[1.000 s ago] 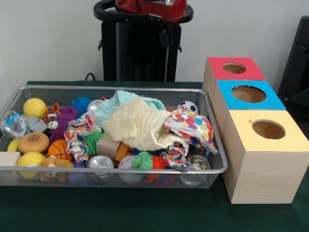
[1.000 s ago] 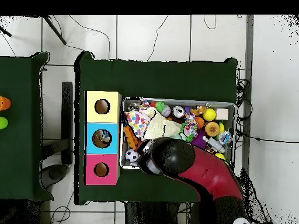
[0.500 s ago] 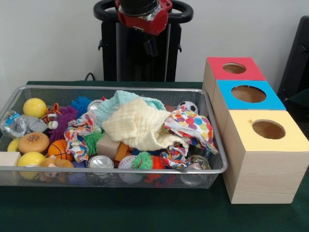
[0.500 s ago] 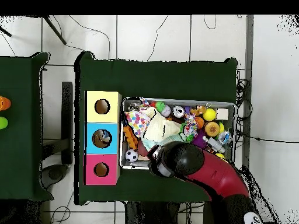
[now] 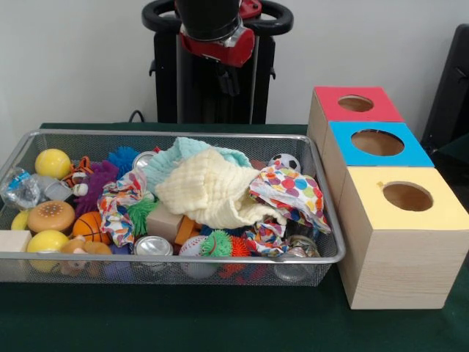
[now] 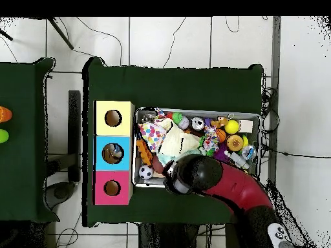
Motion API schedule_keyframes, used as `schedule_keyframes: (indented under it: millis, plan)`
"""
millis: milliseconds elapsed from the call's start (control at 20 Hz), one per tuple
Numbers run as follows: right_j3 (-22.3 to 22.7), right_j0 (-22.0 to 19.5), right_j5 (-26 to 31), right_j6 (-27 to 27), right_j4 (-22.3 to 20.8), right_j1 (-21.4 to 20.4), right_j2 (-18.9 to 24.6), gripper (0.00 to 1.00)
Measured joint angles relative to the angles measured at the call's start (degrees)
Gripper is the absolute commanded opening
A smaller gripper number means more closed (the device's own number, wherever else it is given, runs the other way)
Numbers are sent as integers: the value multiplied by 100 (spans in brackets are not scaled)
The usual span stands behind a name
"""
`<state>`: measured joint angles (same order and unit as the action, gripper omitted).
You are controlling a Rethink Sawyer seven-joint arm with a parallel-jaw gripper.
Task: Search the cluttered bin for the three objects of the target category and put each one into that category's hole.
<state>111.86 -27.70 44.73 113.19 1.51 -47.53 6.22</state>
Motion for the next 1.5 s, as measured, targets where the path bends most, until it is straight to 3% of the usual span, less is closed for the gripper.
schedule_keyframes:
  millis: [350,800,1100,1500]
  plan:
    - [-56,-200,253,0,-204,-98,246,0]
    - [-511,-832,994,-6,-726,-83,568,0]
    - [-874,-1206,1082,-7,-1142,20,787,0]
    - [-1197,-1283,1083,-7,-1660,219,955,0]
